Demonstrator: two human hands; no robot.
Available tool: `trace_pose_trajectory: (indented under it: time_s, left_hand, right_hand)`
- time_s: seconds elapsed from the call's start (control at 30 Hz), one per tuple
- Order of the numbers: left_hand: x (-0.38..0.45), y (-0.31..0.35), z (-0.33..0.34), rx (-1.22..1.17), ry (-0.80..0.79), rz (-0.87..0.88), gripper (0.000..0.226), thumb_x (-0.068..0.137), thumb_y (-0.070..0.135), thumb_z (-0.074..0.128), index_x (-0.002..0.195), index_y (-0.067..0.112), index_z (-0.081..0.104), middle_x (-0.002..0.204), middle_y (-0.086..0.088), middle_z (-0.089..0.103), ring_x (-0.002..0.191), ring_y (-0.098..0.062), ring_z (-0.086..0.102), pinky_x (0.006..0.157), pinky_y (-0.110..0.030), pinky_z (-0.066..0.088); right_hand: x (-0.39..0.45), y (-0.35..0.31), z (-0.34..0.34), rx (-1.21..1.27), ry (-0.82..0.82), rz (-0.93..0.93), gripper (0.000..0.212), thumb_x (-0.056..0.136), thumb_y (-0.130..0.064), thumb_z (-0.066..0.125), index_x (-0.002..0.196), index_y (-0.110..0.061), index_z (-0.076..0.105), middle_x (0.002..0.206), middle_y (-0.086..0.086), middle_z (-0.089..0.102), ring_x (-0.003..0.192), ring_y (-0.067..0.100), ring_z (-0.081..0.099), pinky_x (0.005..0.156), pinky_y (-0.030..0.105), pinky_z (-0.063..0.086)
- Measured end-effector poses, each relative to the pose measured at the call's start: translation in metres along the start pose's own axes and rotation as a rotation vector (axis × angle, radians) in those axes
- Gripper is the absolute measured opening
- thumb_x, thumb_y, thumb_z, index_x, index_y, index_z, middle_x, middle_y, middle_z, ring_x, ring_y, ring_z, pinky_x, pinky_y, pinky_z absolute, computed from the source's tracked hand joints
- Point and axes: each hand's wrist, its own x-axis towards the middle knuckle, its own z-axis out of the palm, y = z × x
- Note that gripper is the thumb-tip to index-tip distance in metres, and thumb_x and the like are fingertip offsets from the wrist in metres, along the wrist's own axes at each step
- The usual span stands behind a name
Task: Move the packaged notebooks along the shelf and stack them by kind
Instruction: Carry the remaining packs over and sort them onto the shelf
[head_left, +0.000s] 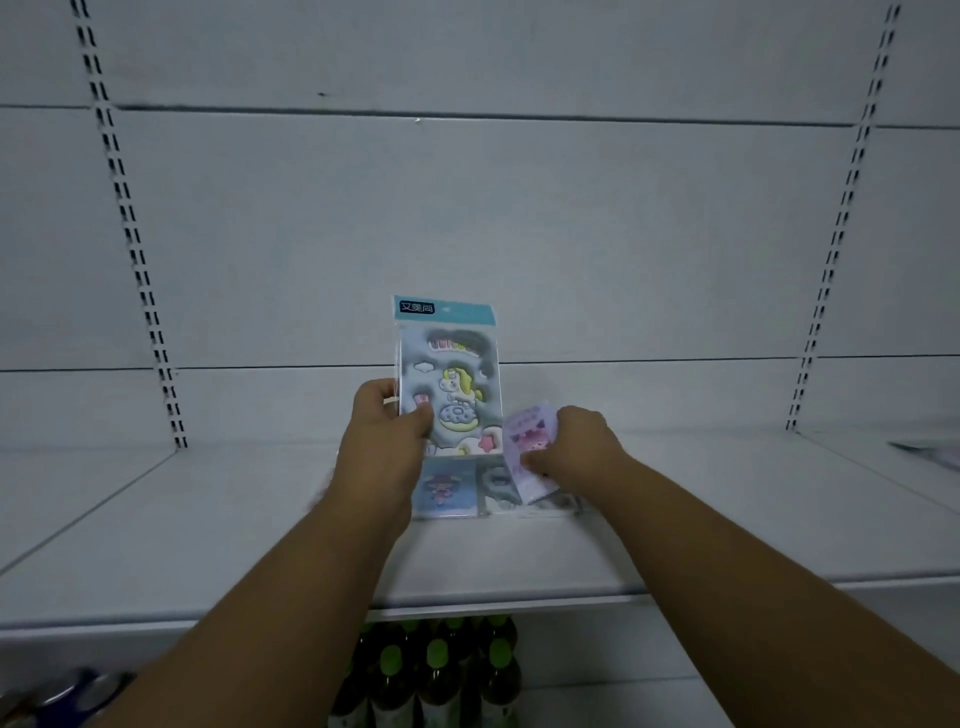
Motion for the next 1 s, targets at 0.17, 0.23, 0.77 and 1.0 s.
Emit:
trace_pose_trajectory:
  time_s: [0.17,0.23,0.77,1.0]
  left_hand:
    - [-0.012,0.001,0.027,-0.13,-0.1,-0.007,0.013,0.096,0.021,0.058,0.109,0.022,0.056,0.096,-0.005,0.074,0.079,-0.024,0.075,0.059,-0.038,0.06]
    - [-0.02,0.0,0.049,-0.158,-0.157,-0.02,0.011,0.096,0.02,0.058,0.107,0.021,0.056,0.09,-0.004,0.076,0.076,-0.026,0.075,0.055,-0.037,0.059]
    - [-0.162,-0.041,0.431,-0.23,-0.481,-0.094,0.011,0.093,0.008,0.056,0.099,0.018,0.059,0.089,-0.004,0.074,0.075,-0.021,0.074,0.063,-0.034,0.059]
    - [-0.197,-0.062,0.574,-0.186,-0.547,-0.106,0.008,0.094,0.013,0.058,0.097,0.02,0.059,0.094,-0.006,0.072,0.082,-0.025,0.073,0.078,-0.048,0.058]
  right_hand:
    - [-0.003,0.031,-0.013,0.639,0.147,0.15,0.013,0.075,-0.003,0.068,0.079,-0.012,0.059,0.09,0.02,0.069,0.08,0.031,0.068,0.077,0.047,0.058]
    - [-0.008,0.05,-0.027,0.766,0.158,0.135,0.017,0.077,-0.004,0.068,0.094,-0.007,0.064,0.094,0.021,0.07,0.082,0.031,0.069,0.079,0.047,0.059]
    - [-0.143,0.36,-0.276,0.714,0.527,0.19,0.019,0.091,-0.018,0.062,0.108,-0.019,0.057,0.102,0.006,0.069,0.091,0.021,0.069,0.078,0.037,0.059]
    - [-0.164,0.484,-0.364,0.682,0.595,0.235,0.021,0.091,-0.015,0.062,0.112,-0.015,0.058,0.1,0.003,0.07,0.084,0.014,0.071,0.062,0.017,0.055]
